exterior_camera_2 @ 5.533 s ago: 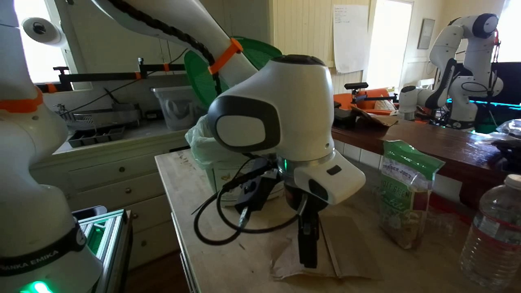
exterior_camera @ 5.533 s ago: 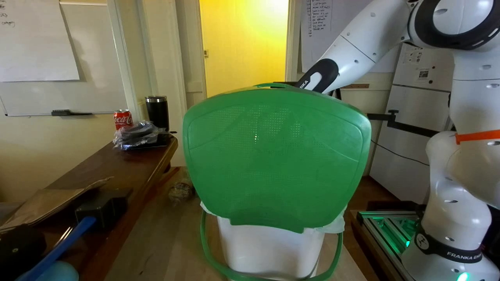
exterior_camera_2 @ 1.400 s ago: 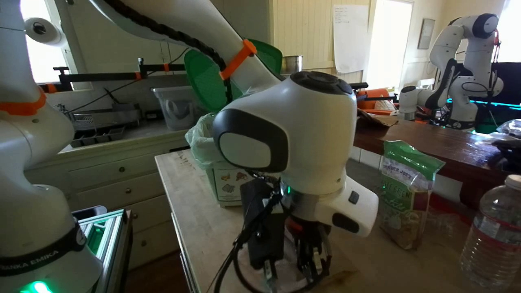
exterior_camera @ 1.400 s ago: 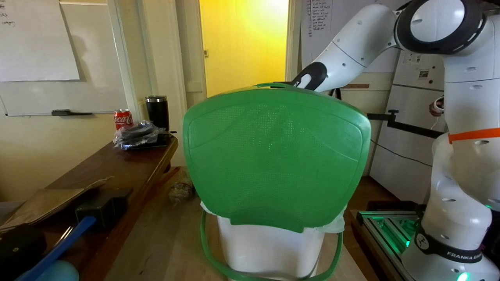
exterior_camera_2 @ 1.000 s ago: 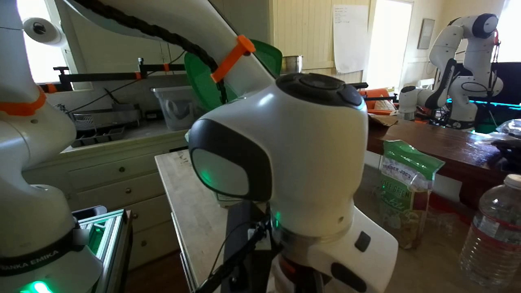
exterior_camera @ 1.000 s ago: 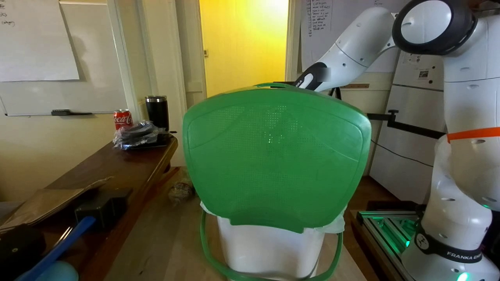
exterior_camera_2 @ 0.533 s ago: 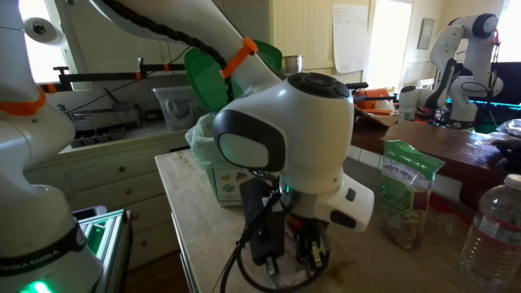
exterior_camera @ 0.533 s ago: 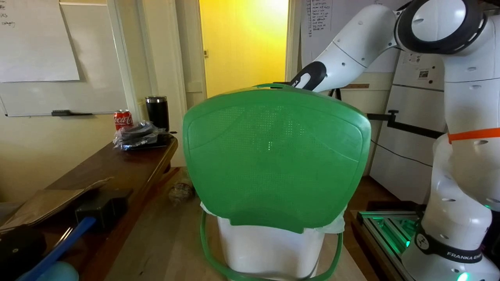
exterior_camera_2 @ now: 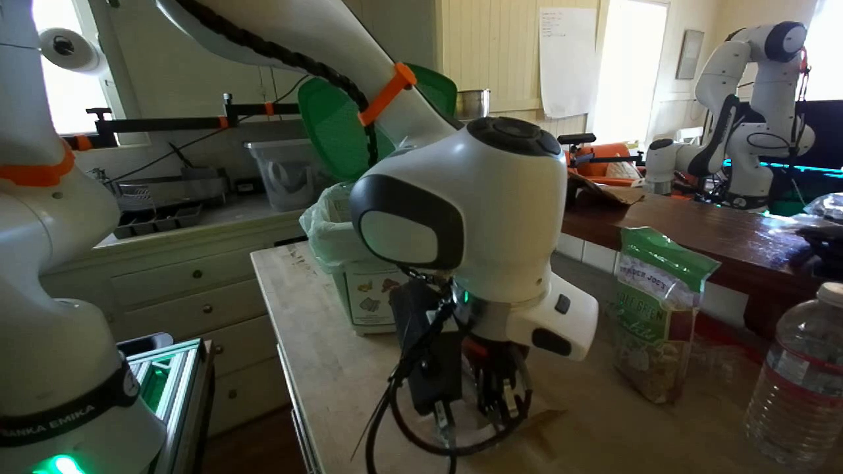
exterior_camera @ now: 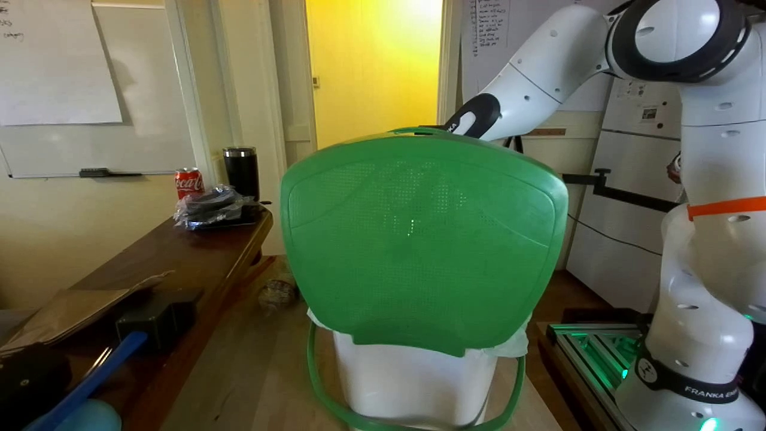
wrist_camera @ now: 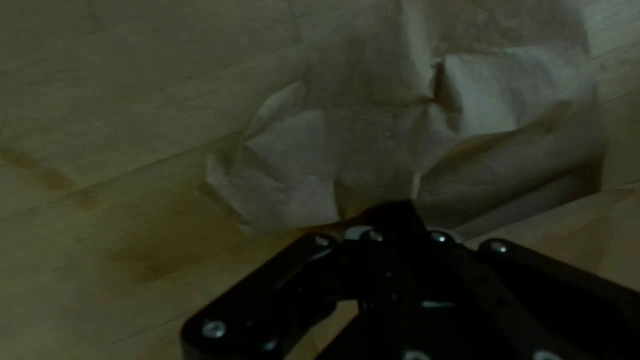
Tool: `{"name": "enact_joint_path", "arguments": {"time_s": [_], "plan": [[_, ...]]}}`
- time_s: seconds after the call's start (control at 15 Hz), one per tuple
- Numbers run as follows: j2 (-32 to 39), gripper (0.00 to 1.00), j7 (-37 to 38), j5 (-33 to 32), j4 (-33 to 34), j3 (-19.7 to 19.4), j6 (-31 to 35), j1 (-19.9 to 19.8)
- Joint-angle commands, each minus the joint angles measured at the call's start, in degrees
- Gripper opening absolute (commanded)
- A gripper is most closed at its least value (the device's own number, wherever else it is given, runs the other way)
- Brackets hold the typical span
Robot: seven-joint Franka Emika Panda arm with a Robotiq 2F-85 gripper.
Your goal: Wipe the table with the tissue, then throw it in the bin, and finally close the bin
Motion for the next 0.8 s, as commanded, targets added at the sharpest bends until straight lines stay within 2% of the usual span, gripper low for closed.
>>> {"name": "enact_joint_path", "arguments": {"time_s": [0.0,0.27,0.73], "plan": [[1.75,0.01,0.01,-0.17,-1.23,-3.09,0.62,-2.10],[1.57,0.01,-0.51,0.41,-0.44,-4.32,0.36,-3.44],[-1.99,0.01,-0.18,-2.02,0.49,-5.29,0.38,-3.43]]}}
